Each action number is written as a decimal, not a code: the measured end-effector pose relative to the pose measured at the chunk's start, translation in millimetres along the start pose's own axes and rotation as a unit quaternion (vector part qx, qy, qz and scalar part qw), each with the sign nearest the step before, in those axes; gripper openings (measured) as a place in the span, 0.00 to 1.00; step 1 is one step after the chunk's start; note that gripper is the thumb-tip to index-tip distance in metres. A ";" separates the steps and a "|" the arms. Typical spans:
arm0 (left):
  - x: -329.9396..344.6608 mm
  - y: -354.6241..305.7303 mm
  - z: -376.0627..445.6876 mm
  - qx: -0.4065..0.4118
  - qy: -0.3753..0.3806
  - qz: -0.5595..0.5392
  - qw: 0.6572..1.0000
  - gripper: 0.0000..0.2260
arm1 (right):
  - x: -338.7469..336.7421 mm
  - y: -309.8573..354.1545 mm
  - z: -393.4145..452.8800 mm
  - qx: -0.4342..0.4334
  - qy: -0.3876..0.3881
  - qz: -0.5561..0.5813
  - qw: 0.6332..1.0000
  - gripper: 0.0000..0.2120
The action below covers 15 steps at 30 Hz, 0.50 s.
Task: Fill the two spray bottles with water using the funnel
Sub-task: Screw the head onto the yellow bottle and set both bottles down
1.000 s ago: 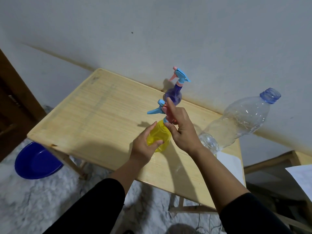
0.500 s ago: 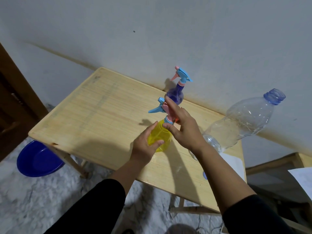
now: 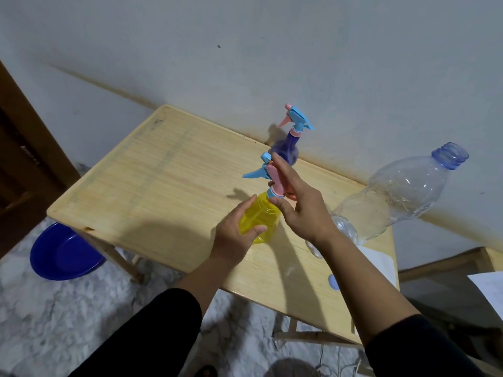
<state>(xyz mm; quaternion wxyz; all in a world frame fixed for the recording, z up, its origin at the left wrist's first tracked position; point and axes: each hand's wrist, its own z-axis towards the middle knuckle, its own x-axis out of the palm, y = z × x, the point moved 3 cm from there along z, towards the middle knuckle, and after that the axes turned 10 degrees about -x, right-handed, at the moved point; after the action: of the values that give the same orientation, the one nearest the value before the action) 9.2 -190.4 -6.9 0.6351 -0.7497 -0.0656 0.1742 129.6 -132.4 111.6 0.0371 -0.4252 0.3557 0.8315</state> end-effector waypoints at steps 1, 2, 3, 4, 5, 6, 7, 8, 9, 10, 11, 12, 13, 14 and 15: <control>0.1 -0.3 -0.2 -0.001 0.001 0.001 1.000 0.29 | 2.2 0.0 -0.6 0.006 -0.014 0.004 1.000 0.37; 0.1 -0.8 -0.2 -0.003 0.000 0.001 1.000 0.29 | 5.2 0.0 -0.1 0.009 -0.030 -0.001 0.999 0.37; 0.0 -1.1 -0.7 -0.005 0.000 0.001 1.000 0.29 | 7.9 -0.2 0.9 0.011 -0.044 -0.012 0.999 0.36; -0.1 -1.2 -1.2 -0.005 0.001 0.003 1.000 0.29 | 9.3 -0.6 2.1 0.014 -0.049 -0.021 0.998 0.35; -0.4 -1.3 -1.2 -0.004 0.000 0.006 1.000 0.29 | 9.0 -0.9 3.4 0.013 -0.044 -0.024 0.999 0.35; -0.6 -1.1 -1.2 -0.004 -0.001 0.007 1.000 0.29 | 7.7 -1.6 3.9 0.009 -0.030 -0.019 0.999 0.36; -0.5 -1.3 -1.1 -0.006 -0.001 0.006 1.000 0.29 | 5.4 -2.1 3.6 0.004 -0.016 -0.009 1.000 0.36; -0.3 -1.8 -0.9 -0.006 -0.001 0.004 1.000 0.29 | 3.1 -2.1 3.4 0.003 -0.006 0.003 1.000 0.36; -0.2 -2.5 -0.4 -0.005 -0.003 0.001 1.000 0.30 | 2.1 -2.0 3.3 0.006 -0.003 0.018 1.000 0.36; 0.1 -2.8 -0.2 -0.005 -0.004 0.001 1.000 0.30 | 2.6 -1.2 2.8 0.013 -0.010 0.030 0.999 0.37; 0.3 -3.4 -0.5 -0.003 -0.006 0.002 1.000 0.30 | 4.1 0.1 2.7 0.020 -0.024 0.038 0.999 0.37; 0.4 -3.3 -0.5 -0.001 -0.008 0.005 1.000 0.30 | 5.7 1.1 3.7 0.028 -0.039 0.038 0.998 0.37; 0.3 -3.0 -1.2 0.000 -0.008 0.009 1.000 0.30 | 7.0 1.7 4.9 0.037 -0.047 0.034 0.998 0.37; 0.1 -2.1 -1.3 -0.001 -0.008 0.012 1.000 0.30 | 6.5 2.4 6.3 0.040 -0.043 0.031 0.998 0.38; -0.6 -1.4 -0.4 -0.005 -0.008 0.011 1.000 0.30 | 5.1 2.7 7.4 0.034 -0.028 0.034 0.998 0.37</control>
<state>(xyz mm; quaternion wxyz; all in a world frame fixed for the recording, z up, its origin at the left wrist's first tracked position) 8.9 -190.7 -5.4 0.6290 -0.7520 -0.0628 0.1867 120.4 -130.9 112.2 0.0330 -0.3878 0.3969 0.8313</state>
